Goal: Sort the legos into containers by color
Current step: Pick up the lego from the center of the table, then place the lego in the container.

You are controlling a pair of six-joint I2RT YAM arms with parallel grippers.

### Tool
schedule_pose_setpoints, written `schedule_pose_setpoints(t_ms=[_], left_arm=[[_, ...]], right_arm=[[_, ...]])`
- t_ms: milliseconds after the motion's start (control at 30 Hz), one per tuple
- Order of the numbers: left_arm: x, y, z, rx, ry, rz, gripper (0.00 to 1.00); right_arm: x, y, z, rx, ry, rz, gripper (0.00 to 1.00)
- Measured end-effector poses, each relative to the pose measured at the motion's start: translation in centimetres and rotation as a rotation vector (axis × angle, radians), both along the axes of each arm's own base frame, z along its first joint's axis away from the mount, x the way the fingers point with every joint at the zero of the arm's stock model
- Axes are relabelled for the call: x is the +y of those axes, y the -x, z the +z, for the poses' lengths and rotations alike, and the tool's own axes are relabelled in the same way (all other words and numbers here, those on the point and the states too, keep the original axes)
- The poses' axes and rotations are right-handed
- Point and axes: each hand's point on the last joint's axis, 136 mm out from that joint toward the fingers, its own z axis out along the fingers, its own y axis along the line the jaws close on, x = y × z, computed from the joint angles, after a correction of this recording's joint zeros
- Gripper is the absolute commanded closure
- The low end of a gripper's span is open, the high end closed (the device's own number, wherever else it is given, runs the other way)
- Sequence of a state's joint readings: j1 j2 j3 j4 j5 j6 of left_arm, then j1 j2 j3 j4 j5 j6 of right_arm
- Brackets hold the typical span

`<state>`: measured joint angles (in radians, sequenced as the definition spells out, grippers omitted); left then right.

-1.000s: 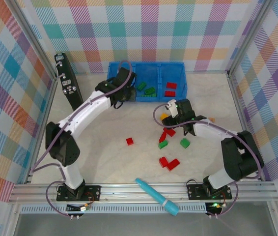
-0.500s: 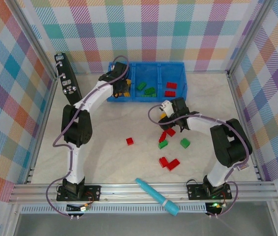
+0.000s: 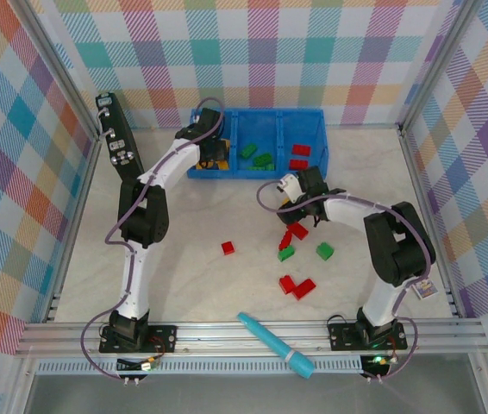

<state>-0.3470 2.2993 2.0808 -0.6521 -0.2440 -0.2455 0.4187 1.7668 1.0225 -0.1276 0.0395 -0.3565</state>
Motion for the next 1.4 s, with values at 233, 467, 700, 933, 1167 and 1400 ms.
schedule_pose_setpoints(t_ms=[233,467,700,933,1167,1400], left_arm=[[0.6,0.7,1.3,0.0,0.013,-0.01,0.3],[2.5,5.6,9.5,-0.088,0.025,-0.033,0.28],[4.6,11.0,15.6,-0.165,0.011,-0.054,0.27],[5.9,16.1,13.6,-0.071,-0.01,-0.086,0.27],[6.5,23.0,8.4,0.072,0.056,-0.108,0.27],[6.4,26.6,4.8,0.166,0.132,-0.088,0.28]], right_arm=[[0.7,-0.8,-0.6,0.05,0.006,0.012,0.35],[1.0,-0.9,-1.6,0.121,0.024,0.013,0.56],[0.5,-0.9,-2.4,0.159,0.064,-0.004,0.72],[0.4,-0.3,-1.2,0.191,0.06,-0.018,0.79],[4.2,-4.9,11.5,-0.059,-0.15,0.009,0.8],[11.0,-9.2,21.2,-0.303,-0.369,0.117,0.8]])
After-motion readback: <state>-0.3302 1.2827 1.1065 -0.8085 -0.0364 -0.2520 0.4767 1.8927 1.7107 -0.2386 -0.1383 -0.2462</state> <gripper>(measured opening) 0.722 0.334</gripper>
